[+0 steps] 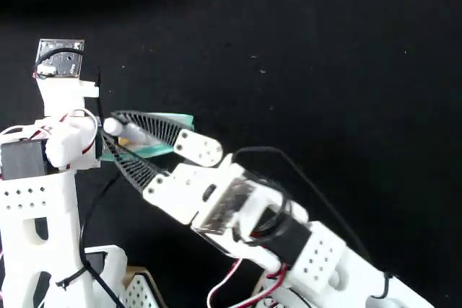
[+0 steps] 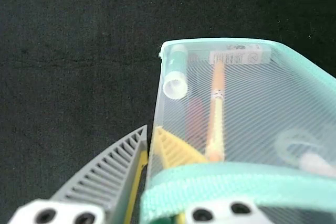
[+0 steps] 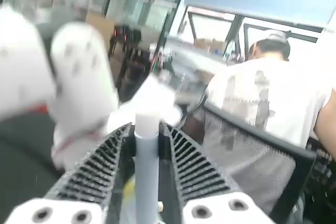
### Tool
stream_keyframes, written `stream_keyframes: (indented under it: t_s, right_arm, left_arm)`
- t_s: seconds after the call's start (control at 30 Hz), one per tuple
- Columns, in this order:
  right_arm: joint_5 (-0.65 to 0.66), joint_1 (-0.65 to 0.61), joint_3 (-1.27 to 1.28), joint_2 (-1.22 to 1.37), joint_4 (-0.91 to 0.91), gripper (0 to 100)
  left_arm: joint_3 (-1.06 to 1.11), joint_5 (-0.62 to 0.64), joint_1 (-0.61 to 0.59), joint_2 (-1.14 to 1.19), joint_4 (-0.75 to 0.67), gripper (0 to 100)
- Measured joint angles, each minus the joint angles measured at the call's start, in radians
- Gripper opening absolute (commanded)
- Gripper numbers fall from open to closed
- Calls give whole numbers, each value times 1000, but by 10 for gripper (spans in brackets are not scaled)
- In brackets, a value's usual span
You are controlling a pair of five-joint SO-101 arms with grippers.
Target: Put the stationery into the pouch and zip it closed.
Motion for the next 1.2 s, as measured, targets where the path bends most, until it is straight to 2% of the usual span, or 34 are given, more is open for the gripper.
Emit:
stream_keyframes:
  t_s: [0.13, 0.23, 0.33, 0.5, 0.63, 0.77, 0.93, 1.2]
  right_arm:
    - [12, 3, 68, 2, 5, 38]
    - [12, 3, 52, -2, 101, 151]
    - [6, 3, -52, -2, 284, 223]
    - [-114, 3, -328, -6, 660, 220]
    - [-130, 6, -522, -20, 941, 222]
    - [-133, 83, -552, -18, 1169, 222]
    - [-137, 206, -394, -9, 1163, 223]
    - [-138, 239, -54, -9, 815, 221]
  left_arm:
    - [0, 0, 0, 0, 0, 30]
    - [0, 0, 0, 0, 0, 30]
    - [0, 0, 0, 0, 0, 30]
    - [0, 0, 0, 0, 0, 30]
    - [0, 0, 0, 0, 0, 30]
    - [0, 0, 0, 0, 0, 30]
    - [0, 0, 0, 0, 0, 30]
    - [0, 0, 0, 0, 0, 30]
